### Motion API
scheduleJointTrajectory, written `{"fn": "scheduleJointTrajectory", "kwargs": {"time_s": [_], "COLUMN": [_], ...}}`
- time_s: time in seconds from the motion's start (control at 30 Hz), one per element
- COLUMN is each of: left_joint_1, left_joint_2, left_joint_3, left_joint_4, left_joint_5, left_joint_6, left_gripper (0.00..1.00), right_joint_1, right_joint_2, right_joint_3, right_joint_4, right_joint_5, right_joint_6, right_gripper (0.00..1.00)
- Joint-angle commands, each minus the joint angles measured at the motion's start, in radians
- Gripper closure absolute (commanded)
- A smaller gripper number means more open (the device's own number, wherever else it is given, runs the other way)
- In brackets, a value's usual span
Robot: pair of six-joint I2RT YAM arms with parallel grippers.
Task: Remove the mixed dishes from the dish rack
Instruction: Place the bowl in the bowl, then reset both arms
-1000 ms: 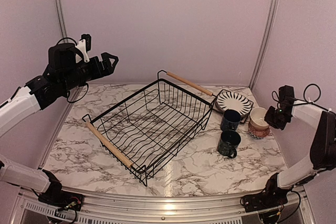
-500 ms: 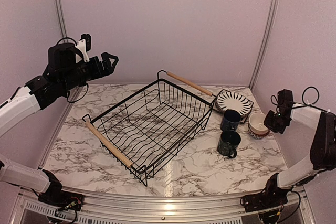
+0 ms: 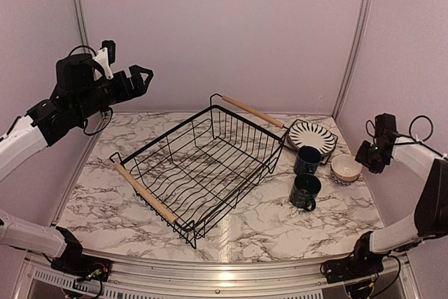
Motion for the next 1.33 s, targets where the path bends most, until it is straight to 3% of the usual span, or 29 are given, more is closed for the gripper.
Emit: {"fn": "scheduleJointTrajectory", "kwargs": {"time_s": [0.0,0.1,0.23,0.3,0.5,0.87,1.3], "left_joint_1": [0.002,0.001,0.002,0.002,0.002,0.002,0.001], "left_joint_2": [-0.047,-0.078,-0.138,-0.177,-0.314,-0.482,-0.492], "left_joint_3": [0.053,0.066,0.075,0.073,0.041,0.0,-0.016], "left_joint_4": [-0.038,-0.036,-0.016,-0.001,0.048,0.152,0.154], "left_joint_5": [-0.048,-0.079,-0.132,-0.151,-0.211,-0.277,-0.301], "left_joint_6": [0.045,0.072,0.112,0.135,0.195,0.275,0.285], "left_gripper": [0.01,0.01,0.01,0.01,0.01,0.01,0.01], "right_joint_1": [0.035,0.09,0.104,0.104,0.104,0.104,0.104], "right_joint_2": [-0.144,-0.228,-0.339,-0.394,-0.553,-0.73,-0.778], "right_joint_3": [0.126,0.19,0.255,0.277,0.319,0.322,0.289], "right_joint_4": [-0.057,-0.05,0.017,0.062,0.204,0.299,0.291], "right_joint_5": [-0.011,-0.086,-0.332,-0.41,-0.549,-0.418,-0.23], "right_joint_6": [-0.072,-0.13,-0.168,-0.17,-0.177,-0.156,-0.14], "right_gripper": [0.4,0.21,0.07,0.02,0.01,0.01,0.01]}}
